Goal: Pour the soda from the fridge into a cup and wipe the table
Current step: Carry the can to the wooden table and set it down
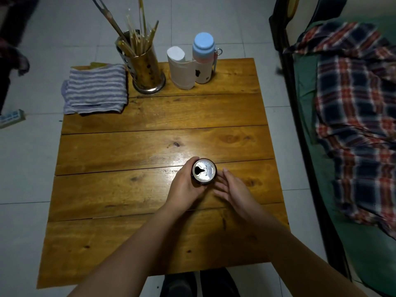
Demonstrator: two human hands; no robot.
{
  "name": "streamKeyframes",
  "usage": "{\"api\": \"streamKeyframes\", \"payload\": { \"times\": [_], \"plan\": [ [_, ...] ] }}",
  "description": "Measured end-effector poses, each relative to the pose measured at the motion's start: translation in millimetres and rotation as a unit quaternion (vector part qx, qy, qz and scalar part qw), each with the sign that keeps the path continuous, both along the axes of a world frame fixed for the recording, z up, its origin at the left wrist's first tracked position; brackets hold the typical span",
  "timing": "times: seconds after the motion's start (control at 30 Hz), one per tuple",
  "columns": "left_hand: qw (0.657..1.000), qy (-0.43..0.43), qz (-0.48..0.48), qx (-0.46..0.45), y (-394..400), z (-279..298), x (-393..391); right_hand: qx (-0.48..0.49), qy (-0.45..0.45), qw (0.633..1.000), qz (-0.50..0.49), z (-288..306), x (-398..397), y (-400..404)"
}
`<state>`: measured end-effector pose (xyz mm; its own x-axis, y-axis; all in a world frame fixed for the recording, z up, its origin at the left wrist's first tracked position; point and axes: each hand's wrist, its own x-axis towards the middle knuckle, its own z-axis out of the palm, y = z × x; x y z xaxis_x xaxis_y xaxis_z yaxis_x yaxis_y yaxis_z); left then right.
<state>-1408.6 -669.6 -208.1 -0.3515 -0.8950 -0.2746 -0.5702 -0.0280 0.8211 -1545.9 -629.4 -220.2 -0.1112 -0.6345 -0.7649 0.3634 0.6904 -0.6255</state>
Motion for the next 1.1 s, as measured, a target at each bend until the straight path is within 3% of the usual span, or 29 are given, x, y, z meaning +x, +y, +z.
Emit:
{"api": "streamKeyframes", "payload": {
  "times": [0.7,0.93,1.1],
  "plan": [
    [0.999,-0.037,-0.013,0.026,10.3,-28.3,0.0,0.022,0.013,0.999,0.027,-19.1,-3.2,11.0],
    [0.985,-0.152,-0.055,0.065,6.3,-18.2,21.6,-0.001,0.199,0.969,0.149,-5.3,-14.3,16.5],
    [0.946,-0.305,-0.108,0.015,-4.7,21.3,51.2,-0.063,0.373,0.876,0.299,40.6,-25.7,10.7]
  ]
}}
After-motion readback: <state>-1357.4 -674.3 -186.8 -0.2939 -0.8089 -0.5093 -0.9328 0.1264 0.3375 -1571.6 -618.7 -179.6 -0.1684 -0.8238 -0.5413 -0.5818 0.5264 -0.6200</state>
